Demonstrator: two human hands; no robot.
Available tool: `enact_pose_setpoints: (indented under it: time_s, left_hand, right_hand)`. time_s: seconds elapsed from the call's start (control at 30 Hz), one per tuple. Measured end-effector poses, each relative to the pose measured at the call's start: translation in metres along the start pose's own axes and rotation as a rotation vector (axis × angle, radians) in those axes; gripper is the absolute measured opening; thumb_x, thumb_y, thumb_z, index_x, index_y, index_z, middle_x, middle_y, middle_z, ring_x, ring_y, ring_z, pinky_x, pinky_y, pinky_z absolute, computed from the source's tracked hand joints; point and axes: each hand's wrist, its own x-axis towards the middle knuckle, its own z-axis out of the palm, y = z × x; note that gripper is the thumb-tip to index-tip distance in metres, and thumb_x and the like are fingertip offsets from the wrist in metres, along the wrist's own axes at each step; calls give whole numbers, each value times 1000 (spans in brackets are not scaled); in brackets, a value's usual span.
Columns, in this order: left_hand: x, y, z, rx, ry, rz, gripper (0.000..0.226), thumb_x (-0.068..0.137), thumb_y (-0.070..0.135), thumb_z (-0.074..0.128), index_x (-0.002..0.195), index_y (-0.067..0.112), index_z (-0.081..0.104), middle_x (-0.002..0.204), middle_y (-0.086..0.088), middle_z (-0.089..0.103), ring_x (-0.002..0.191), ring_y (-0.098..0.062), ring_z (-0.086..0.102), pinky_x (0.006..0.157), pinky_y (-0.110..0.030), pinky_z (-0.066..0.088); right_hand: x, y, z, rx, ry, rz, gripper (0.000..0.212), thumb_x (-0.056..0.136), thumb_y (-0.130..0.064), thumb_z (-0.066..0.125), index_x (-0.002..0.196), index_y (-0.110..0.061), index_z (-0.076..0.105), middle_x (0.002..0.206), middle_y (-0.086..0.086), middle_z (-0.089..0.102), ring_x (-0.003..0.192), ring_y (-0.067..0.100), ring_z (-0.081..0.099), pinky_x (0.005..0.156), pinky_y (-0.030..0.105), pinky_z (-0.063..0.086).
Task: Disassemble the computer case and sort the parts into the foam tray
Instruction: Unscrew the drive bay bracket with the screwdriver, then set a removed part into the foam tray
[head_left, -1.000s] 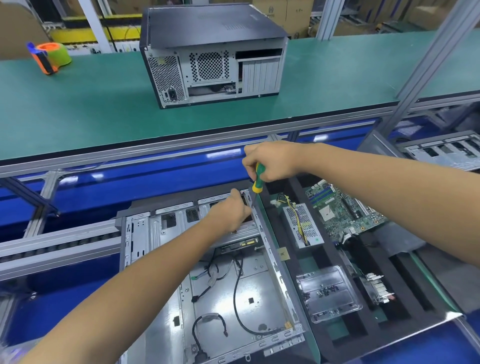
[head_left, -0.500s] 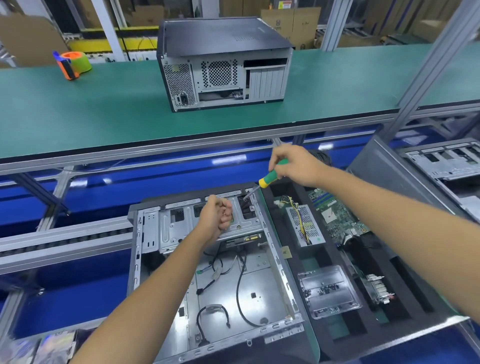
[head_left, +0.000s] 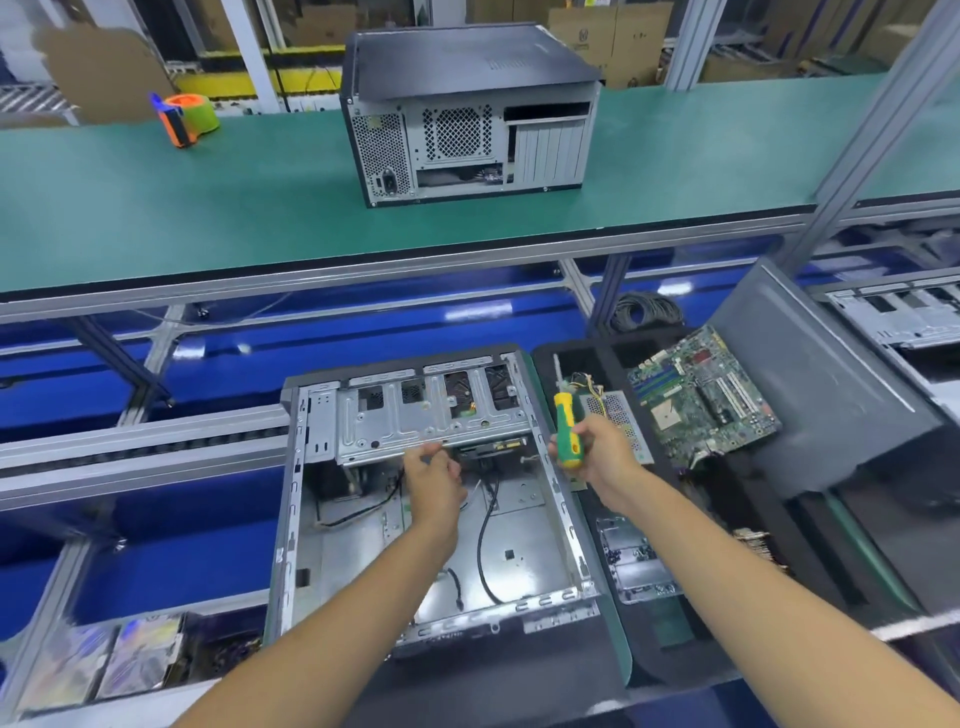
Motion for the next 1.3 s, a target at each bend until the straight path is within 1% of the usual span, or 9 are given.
enact_pose_setpoints:
  time_s: [0.1,0.27,0.4,0.73,0.9,1.03,1.17,1.23,1.3]
  left_hand:
    - [-5,-11,10,67,43,-47,43,102,9,48,66,23,30,52,6,26,49,-15,18,39,-20,16]
    - [7,-9,20,167,-116,-242,47,99,58,54,78,20,37,53,6,25,46,-11,17,46,-28,15]
    - [5,-11,29,134,-125,-202,43,99,55,56,85,20,35,50,7,26,42,-10,19,40,-24,15]
    - [-17,-14,15,109,-169,-192,32,102,42,59,117,14,59,54,9,28,50,-8,17,44,-22,13]
    - [-40,-15,2,177,-163,-208,22,104,39,58,114,20,62,61,5,20,54,-11,12,46,-26,8]
    - [-55,-14,-13,268,-143,-239,21,99,38,61,92,19,56,59,4,20,51,-12,12,49,-28,6]
    - [-68,-6,-25,481,-38,-194,25,91,40,65,86,16,58,53,2,29,46,-16,21,44,-25,18]
    - [-74,-6,-33,472,58,-186,25,89,39,63,80,16,57,50,3,33,47,-17,27,46,-25,24]
    - [-80,-5,-38,443,80,-183,29,88,40,64,76,17,52,50,4,33,45,-15,26,45,-23,24]
  right_hand:
    - [-3,1,4,-138,36,7,20,92,-3,43,112,-6,47,109,25,66,89,34,65,63,36,53]
    - [-6,-2,11,-255,26,-71,23,81,11,32,91,-6,43,77,19,63,58,23,63,58,34,52]
    - [-4,4,15,-255,45,-67,28,89,14,28,92,-4,48,72,15,54,66,25,54,77,44,50]
    - [-15,3,7,-444,-63,-92,22,87,8,37,90,-10,50,80,10,64,78,28,59,78,45,53]
    - [-25,3,1,-465,-115,-139,21,79,3,48,88,-15,44,101,21,62,94,30,56,88,48,51]
    - [-27,3,-3,-473,-183,-138,32,67,0,52,94,-14,42,100,18,58,94,28,55,100,52,46]
    - [-30,6,-6,-485,-205,-151,27,88,8,49,98,-16,43,95,9,61,87,22,61,82,47,56]
    - [-36,7,-7,-515,-202,-163,26,90,5,52,96,-19,43,93,7,61,83,23,59,60,40,58]
    - [-42,9,-5,-541,-204,-192,26,90,5,51,94,-19,44,93,10,65,83,25,58,57,39,57]
